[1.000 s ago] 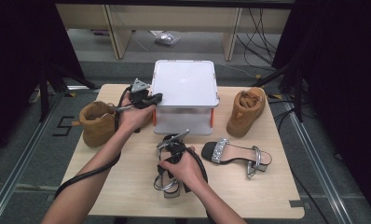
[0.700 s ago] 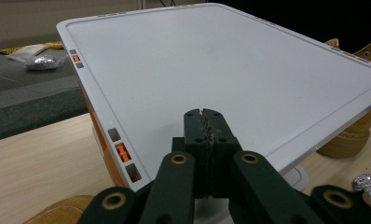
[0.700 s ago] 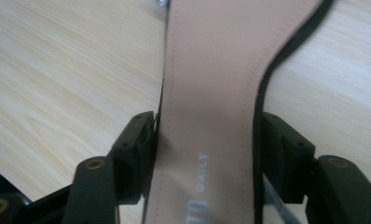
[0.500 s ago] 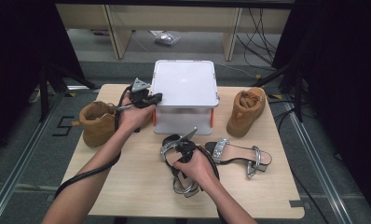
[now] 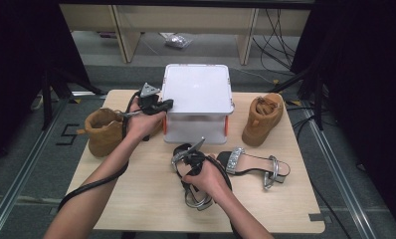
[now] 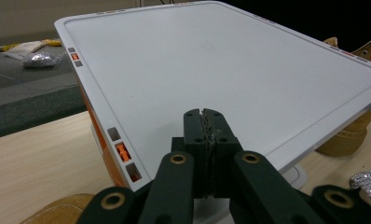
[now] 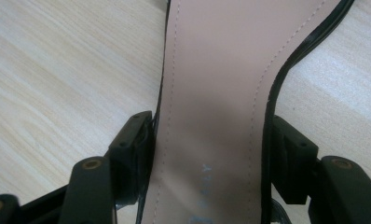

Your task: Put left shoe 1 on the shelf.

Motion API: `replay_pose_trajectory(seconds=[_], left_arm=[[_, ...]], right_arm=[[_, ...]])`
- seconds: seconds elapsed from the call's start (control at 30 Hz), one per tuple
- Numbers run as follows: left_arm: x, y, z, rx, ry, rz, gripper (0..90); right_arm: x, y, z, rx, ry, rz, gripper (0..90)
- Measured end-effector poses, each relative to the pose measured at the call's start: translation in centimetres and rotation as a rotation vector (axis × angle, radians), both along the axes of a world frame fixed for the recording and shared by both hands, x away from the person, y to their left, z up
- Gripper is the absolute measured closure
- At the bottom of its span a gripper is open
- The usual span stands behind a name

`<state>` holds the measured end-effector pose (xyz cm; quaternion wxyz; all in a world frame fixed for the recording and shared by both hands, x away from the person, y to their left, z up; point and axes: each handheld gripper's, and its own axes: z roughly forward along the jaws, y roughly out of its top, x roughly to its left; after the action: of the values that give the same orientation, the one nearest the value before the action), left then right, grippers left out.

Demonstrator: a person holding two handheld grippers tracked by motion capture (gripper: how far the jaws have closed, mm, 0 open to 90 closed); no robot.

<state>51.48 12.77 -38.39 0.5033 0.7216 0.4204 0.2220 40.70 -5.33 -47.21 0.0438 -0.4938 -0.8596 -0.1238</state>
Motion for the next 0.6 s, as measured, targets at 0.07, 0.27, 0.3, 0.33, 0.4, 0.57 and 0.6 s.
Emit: replay_pose_trajectory(seconds=[0.07, 0.27, 0.3, 0.33, 0.4, 0.57, 0.6], left_arm=[[0.0, 0.1, 0.0, -0.002, 0.002, -0.002, 87.8], [0.0, 0.0, 0.0, 0.001, 0.003, -0.001, 87.9], [0.0, 0.0, 0.0, 0.001, 0.003, -0.001, 87.9], [0.1, 0.0, 0.1, 0.003, 0.004, -0.001, 87.9], [0.1, 0.0, 0.1, 0.004, 0.004, -0.001, 88.0], [0.1, 0.0, 0.1, 0.002, 0.005, -0.002, 88.1], [0.1, 0.1, 0.1, 0.002, 0.005, -0.002, 88.1]], right_arm=[[0.0, 0.0, 0.1, 0.005, 0.014, -0.017, 41.1], [0.0, -0.5, 0.0, 0.029, -0.030, -0.047, 43.3], [-0.1, -0.5, 0.0, 0.040, -0.023, -0.063, 43.4], [0.1, -0.7, 0.1, 0.041, -0.030, -0.061, 43.4], [0.4, -1.0, 0.1, 0.056, -0.072, -0.041, 43.4], [0.6, -1.0, 1.1, 0.096, -0.046, -0.124, 43.5], [0.7, -1.0, 1.1, 0.102, -0.068, -0.123, 43.5]])
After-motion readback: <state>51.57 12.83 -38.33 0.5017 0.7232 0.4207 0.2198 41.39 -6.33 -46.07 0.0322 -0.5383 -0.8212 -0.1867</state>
